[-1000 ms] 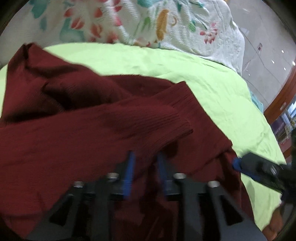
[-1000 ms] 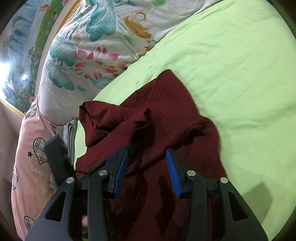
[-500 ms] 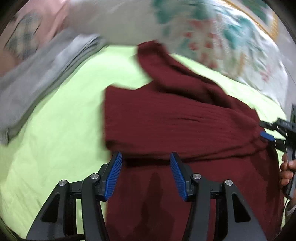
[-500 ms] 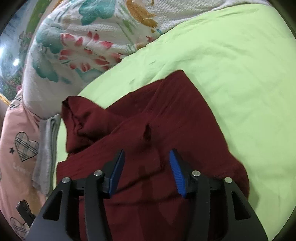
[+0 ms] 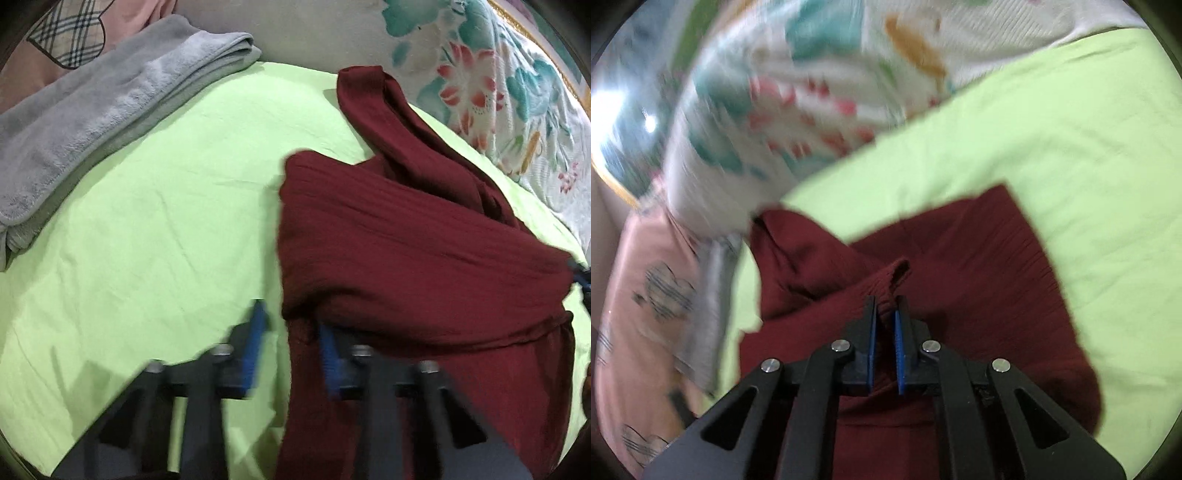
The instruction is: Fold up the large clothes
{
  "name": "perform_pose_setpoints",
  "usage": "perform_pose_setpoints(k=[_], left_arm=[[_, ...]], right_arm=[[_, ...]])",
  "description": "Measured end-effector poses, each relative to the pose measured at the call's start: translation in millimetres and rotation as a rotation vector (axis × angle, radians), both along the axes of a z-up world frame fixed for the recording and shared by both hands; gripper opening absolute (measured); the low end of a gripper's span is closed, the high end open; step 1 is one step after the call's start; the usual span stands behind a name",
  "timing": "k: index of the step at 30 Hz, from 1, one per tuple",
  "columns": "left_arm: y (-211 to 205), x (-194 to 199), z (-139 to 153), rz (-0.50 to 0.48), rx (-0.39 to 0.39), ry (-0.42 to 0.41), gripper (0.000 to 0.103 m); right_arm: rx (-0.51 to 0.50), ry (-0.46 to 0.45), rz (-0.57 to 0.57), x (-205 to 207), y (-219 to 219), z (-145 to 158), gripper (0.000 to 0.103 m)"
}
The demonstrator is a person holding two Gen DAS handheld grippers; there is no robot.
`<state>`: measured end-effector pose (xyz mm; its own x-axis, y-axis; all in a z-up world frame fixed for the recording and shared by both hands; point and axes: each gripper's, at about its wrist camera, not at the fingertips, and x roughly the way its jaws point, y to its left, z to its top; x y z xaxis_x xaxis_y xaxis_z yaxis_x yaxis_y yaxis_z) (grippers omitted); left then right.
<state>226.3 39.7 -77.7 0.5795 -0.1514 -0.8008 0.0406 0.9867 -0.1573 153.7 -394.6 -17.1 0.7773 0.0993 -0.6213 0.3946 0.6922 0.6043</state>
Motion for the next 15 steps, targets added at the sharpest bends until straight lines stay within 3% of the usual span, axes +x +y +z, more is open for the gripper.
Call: perform_pose_setpoints(k=[2, 4, 5, 6, 8, 11, 15], left_arm=[[1, -2, 1, -0.021, -0.021, -0.003, 0.021], [-8, -6, 2, -0.068, 0.008, -0.008, 0.021], [-12, -8, 2, -0.085, 0.026, -0.01, 0.02], [-16, -10, 3, -0.092, 0.041, -0.019, 0.011], [-15, -11, 6, -0.089, 0.028, -0.025, 0.008], [-5, -21, 12, -0.083, -0.009, -0.047, 0.007], [-9, -23, 1, -0.111, 0.024, -0.021, 0.007]], right_arm=[[-0.028, 0.006, -0.048, -13, -12, 6, 0.009], [-0.02, 0.045, -0.045, -13, -16, -2, 0.009], [-0.015, 0.071, -0.048, -12, -18, -9, 0.009], [-0.012, 0.093, -0.044, -10, -18, -16, 0.009], [-0.008, 0.115, -0.05, -10, -19, -25, 0.009], [-0.005, 0.121, -0.087, -18, -24, -28, 0.009], [-0.016, 0.209, -0.111, -18, -28, -40, 0.011]])
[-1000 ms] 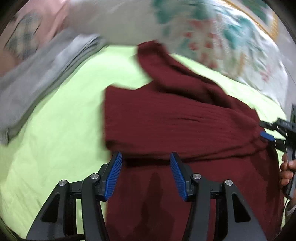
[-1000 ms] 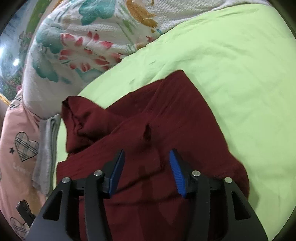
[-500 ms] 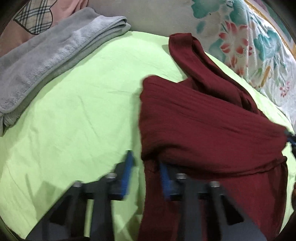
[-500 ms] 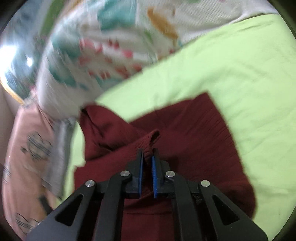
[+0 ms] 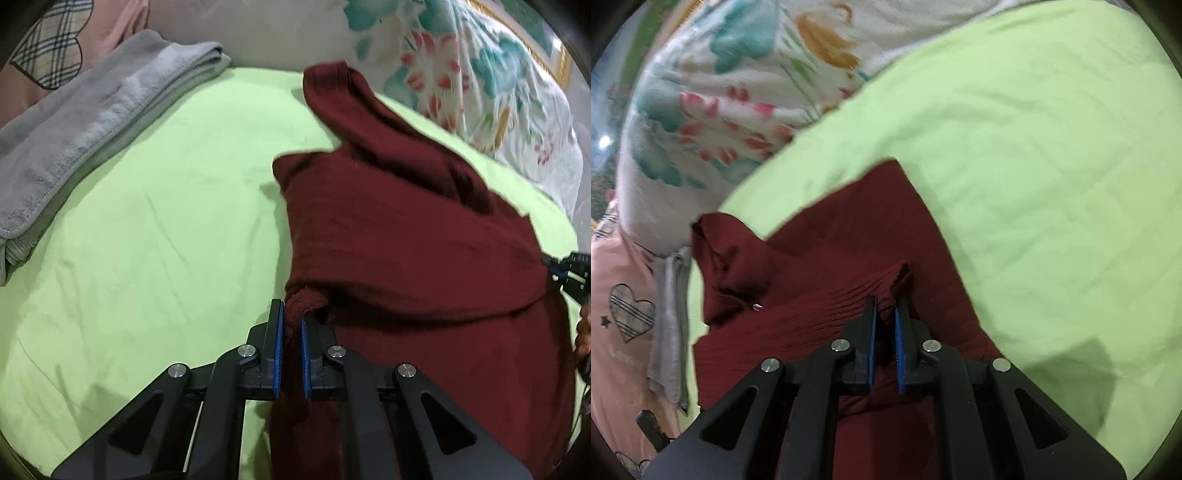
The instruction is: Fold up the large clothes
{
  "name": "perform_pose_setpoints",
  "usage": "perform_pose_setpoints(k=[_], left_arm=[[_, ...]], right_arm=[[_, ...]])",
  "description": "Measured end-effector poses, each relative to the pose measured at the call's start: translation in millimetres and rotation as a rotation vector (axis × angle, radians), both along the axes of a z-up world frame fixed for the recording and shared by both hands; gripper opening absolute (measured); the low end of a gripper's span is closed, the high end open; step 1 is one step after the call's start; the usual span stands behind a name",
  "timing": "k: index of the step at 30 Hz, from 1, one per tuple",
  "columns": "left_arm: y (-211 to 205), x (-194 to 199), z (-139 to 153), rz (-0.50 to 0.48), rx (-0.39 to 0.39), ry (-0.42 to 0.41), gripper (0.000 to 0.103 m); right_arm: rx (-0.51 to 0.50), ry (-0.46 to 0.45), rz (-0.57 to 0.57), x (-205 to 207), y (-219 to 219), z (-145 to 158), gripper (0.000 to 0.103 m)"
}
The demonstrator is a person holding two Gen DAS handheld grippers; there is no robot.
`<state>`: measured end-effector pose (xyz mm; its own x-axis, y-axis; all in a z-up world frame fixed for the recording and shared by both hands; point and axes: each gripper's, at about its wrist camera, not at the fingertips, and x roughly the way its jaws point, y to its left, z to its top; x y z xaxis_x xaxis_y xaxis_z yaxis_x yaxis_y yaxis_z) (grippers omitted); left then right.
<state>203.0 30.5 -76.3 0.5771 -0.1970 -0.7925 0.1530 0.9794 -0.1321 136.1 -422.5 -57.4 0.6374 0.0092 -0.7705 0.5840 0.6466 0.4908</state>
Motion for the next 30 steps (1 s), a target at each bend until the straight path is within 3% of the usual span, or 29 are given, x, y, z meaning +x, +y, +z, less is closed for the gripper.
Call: perform_pose_setpoints(k=[3, 7, 8, 11, 15, 21, 26, 27, 29, 30], left_arm=[[8, -1, -1, 0.008, -0.038, 0.012, 0.008], [12, -5, 4, -0.002, -0.064, 0.009, 0.014], [13, -4, 4, -0.005, -0.066, 0.013, 0.022], [13, -3, 2, -0.012, -0.07, 0.013, 0.033], [12, 5, -7, -0.021, -0.095, 0.043, 0.031], [20, 4, -11, -0.009, -0.135, 0.039, 0.024], [24, 5, -13, -0.014, -0.163, 0.042, 0.017], [24, 5, -14, -0.017, -0.168, 0.043, 0.014], [25, 6, -14, -0.021, -0.175, 0.044, 0.007], [24, 6, -14, -0.026, -0.174, 0.043, 0.005]], right_arm=[[-0.077, 0.001, -0.016, -2, 13, 21, 0.018], [-0.172, -0.107, 0.151, 18, 61, 62, 0.056], [-0.162, -0.13, 0.246, 34, 80, 68, 0.058], [-0.118, -0.144, 0.521, 95, 145, 72, 0.058], [-0.089, -0.093, 0.777, 181, 224, 58, 0.058], [-0.163, 0.0, 0.98, 268, 309, 40, 0.058], [-0.33, 0.197, 1.142, 303, 349, 14, 0.057], [-0.353, 0.227, 1.175, 304, 352, 8, 0.055], [-0.432, 0.266, 1.222, 300, 362, 0, 0.017], [-0.445, 0.268, 1.224, 298, 363, -2, 0.012]])
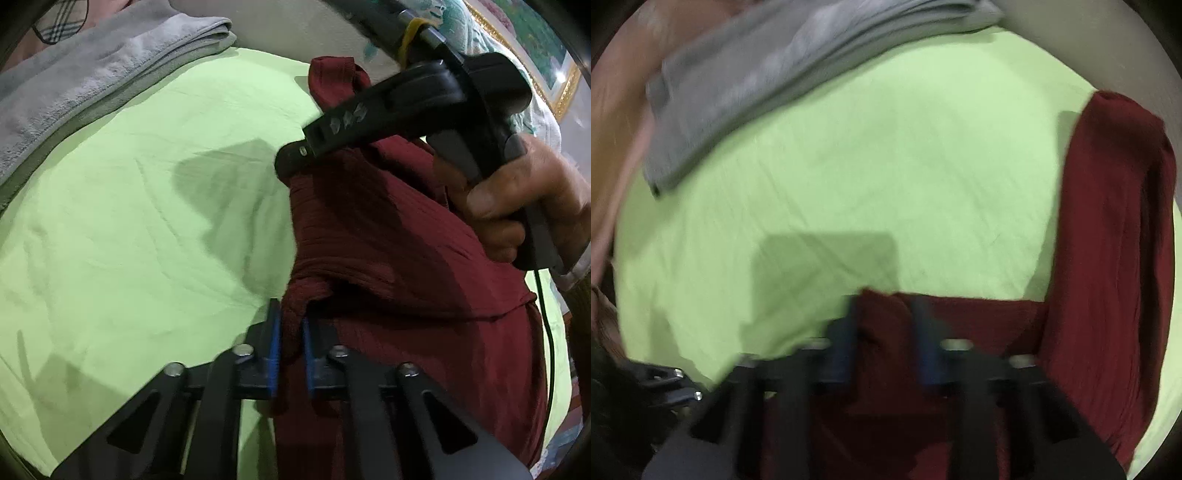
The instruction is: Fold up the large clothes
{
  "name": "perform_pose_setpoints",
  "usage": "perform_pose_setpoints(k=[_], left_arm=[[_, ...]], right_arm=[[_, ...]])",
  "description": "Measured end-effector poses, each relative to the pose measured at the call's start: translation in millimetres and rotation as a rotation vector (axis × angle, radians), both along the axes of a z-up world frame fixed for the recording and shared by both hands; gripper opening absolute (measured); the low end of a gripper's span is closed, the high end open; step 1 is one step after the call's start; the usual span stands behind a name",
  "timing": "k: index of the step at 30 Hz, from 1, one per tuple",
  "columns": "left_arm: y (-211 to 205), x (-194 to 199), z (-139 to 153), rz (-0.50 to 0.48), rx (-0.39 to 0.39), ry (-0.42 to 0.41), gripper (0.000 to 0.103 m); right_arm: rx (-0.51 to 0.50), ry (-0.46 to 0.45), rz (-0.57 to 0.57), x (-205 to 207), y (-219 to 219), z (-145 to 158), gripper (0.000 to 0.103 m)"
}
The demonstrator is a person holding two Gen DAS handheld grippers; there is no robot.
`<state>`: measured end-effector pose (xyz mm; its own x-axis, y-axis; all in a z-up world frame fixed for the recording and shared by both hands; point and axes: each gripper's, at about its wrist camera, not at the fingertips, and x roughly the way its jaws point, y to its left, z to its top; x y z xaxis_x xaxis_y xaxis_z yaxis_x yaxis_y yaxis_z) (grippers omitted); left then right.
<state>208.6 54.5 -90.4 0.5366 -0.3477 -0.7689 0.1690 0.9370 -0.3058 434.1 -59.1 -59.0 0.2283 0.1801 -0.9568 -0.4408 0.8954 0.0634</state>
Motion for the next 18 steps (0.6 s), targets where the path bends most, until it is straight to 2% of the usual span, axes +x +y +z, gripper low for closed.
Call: perform_pose_setpoints(k=[2, 5, 7, 8, 11, 12, 14, 18], left_arm=[[-2, -2, 3, -0.004, 0.01, -0.012, 0.003], [2, -9, 12, 0.004, 0.0, -0.05, 0.002], [5, -12, 13, 0.005, -0.01, -0.055, 0.002], [6, -11, 11, 0.006, -0.011, -0.04, 0.002], [9, -5, 2, 0.017, -0.008, 0.006, 0.002], [11, -5, 3, 0.021, -0.014, 0.006, 0.002], [15, -8, 5, 0.02, -0.01, 0.008, 0.003], [26, -9, 5, 0.007, -0.014, 0.027, 0.004]], right_arm=[[0.044, -0.065, -0.072, 0, -8, 11, 0.009], [0.322, -0.146, -0.245, 2, -43, 33, 0.008], [0.469, -0.121, -0.363, 4, -65, 25, 0.008], [0.506, -0.102, -0.394, 6, -69, 17, 0.008], [0.559, -0.001, -0.462, 7, -72, -21, 0.012], [0.577, 0.005, -0.48, 3, -76, -25, 0.012], [0.629, -0.046, -0.514, -3, -87, -16, 0.015], [0.634, -0.171, -0.52, -22, -110, 21, 0.016]])
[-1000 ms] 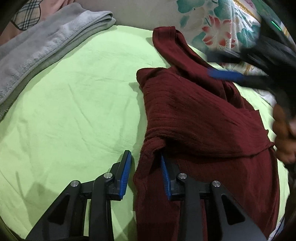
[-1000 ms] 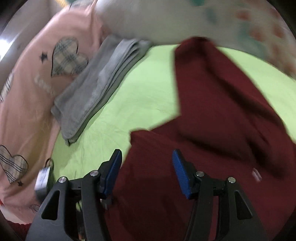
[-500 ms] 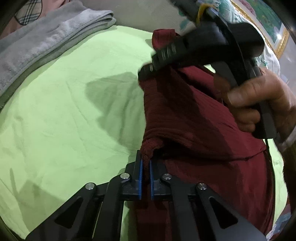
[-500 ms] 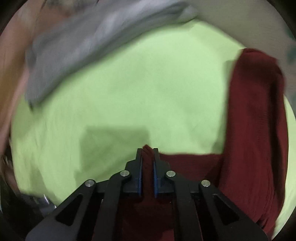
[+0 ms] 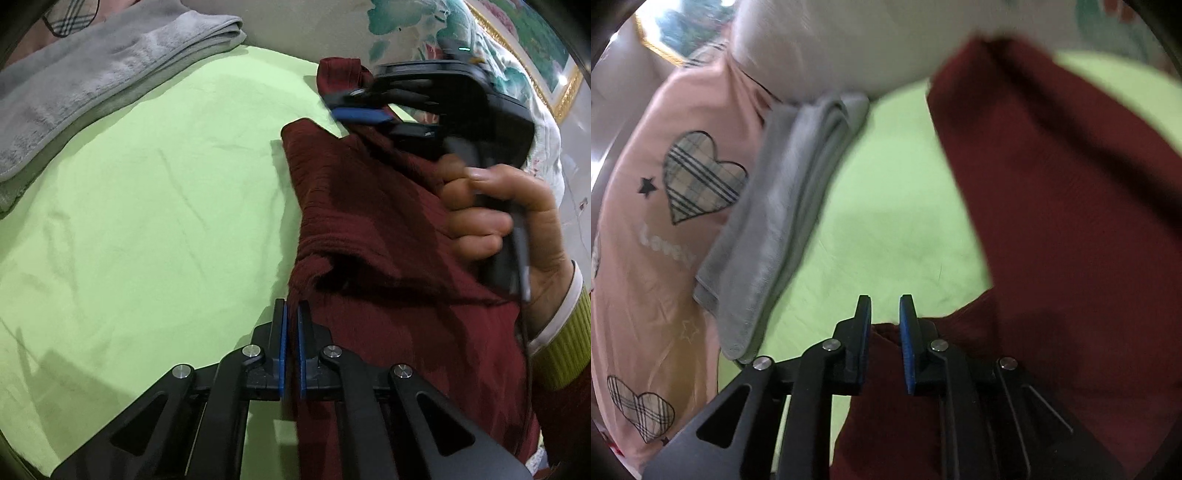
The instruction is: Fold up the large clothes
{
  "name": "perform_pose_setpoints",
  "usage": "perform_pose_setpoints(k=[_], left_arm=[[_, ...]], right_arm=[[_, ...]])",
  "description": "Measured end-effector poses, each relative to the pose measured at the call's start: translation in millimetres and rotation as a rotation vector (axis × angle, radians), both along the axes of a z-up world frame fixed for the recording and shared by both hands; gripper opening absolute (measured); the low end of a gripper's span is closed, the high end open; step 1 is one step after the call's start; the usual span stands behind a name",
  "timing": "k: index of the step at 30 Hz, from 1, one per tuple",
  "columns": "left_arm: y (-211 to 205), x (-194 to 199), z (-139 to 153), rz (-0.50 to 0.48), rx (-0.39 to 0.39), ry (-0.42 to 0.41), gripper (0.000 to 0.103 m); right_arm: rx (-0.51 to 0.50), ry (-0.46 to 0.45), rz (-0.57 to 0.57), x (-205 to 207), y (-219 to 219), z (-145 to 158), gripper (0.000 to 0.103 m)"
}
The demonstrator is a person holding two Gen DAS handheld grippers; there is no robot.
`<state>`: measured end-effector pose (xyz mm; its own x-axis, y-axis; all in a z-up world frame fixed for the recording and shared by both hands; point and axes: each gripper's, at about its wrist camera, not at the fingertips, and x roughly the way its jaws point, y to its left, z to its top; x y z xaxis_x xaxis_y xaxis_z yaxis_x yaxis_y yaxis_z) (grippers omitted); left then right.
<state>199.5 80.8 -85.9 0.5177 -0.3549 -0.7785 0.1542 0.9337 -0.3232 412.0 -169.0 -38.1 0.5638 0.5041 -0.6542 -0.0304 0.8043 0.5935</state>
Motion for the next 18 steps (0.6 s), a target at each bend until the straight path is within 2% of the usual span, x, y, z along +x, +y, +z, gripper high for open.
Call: perform_pose_setpoints(k=[2, 4, 9, 11, 13, 14, 15, 16, 18], left_arm=[[7, -3, 7, 0.005, -0.007, -0.01, 0.004], [12, -2, 17, 0.016, -0.01, -0.03, 0.003], [-6, 13, 39, -0.005, -0.052, -0.072, 0.003], [-16, 20, 43, -0.037, -0.065, -0.088, 0.003], [-31, 24, 38, -0.087, -0.07, -0.061, 0.005], [-40, 27, 29, -0.096, -0.045, -0.032, 0.007], [-49, 32, 17, -0.096, 0.015, 0.013, 0.006], [-51, 34, 11, -0.098, 0.034, 0.02, 0.006], [-52, 31, 15, -0.096, 0.033, -0.001, 0.006]], right_arm=[[-0.025, -0.032, 0.025, -12, -5, 12, 0.016], [-0.036, -0.028, 0.038, -24, -7, 14, 0.016], [-0.063, 0.052, 0.042, -53, -6, -13, 0.016], [-0.052, 0.063, 0.003, -68, -13, -24, 0.016], [-0.05, 0.086, -0.052, -80, -25, -34, 0.016], [-0.048, 0.105, -0.074, -85, -29, -39, 0.016], [-0.01, 0.096, -0.082, -90, -35, -40, 0.016], [0.007, 0.087, -0.105, -97, -44, -37, 0.016], [-0.023, 0.071, -0.144, -106, -58, -27, 0.016]])
